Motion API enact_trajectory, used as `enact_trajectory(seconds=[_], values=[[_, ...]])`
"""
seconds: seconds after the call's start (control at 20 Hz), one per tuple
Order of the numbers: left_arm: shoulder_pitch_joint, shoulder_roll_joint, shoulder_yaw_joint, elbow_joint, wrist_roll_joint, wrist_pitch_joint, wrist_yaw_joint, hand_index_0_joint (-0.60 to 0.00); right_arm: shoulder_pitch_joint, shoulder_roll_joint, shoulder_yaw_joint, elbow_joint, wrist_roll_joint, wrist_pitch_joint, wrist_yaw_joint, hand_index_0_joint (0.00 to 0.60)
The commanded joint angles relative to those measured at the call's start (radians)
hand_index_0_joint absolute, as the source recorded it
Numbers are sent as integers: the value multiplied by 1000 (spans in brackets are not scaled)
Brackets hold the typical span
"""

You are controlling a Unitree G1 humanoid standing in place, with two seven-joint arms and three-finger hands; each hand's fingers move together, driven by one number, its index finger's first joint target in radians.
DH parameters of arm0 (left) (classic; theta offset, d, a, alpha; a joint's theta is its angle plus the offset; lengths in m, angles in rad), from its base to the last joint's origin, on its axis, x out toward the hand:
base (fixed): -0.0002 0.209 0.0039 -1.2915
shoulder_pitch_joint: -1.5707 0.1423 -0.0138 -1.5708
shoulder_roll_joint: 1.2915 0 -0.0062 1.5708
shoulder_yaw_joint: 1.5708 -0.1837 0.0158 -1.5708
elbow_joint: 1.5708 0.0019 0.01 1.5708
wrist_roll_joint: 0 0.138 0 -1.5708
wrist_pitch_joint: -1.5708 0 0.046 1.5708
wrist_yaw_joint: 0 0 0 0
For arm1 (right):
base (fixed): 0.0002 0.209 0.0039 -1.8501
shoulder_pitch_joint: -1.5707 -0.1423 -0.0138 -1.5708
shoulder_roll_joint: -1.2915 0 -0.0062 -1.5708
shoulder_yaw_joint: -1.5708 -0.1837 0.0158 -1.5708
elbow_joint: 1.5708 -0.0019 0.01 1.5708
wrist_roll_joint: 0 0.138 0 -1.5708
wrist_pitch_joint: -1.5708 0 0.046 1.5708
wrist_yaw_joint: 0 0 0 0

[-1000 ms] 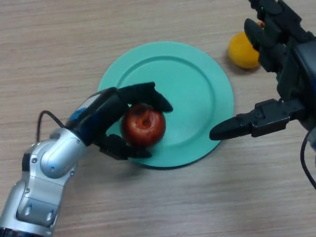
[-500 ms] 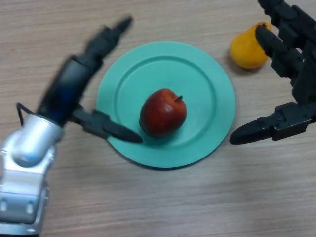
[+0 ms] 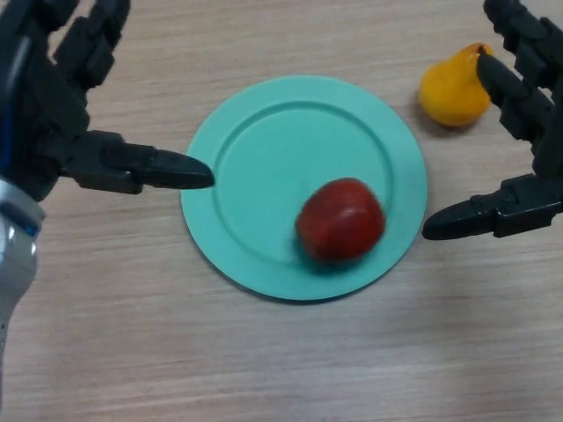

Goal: Pick up the red apple and place it on the plate

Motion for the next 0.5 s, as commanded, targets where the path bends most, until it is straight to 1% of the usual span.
enact_trajectory(seconds=[0.05,0.1,0.15,0.2,0.25,0.3,0.35,0.45,0.5], values=[[-14,29,29,-19,103,-174,-35,0,-54,-8,-21,-36,-9,-156,-10,0],[4,21,54,11,129,-197,-70,0,-75,3,-5,-26,-29,-151,-16,0],[7,19,66,17,124,-193,-81,0,-86,7,-1,-25,-34,-145,-19,0],[7,34,98,18,103,-184,-102,0,-105,14,10,-21,-45,-144,-15,0],[4,42,106,19,98,-183,-107,0,-109,16,13,-19,-48,-145,-12,0],[2,54,134,26,75,-211,-117,0,-114,26,14,-8,-46,-156,-8,0],[3,58,143,29,64,-219,-117,0,-114,28,16,-5,-46,-160,-7,0],[17,71,166,35,21,-242,-114,0,-114,34,32,-25,-43,-147,7,0],[29,76,177,32,-8,-242,-100,0,-121,41,37,-46,-37,-127,12,0]])
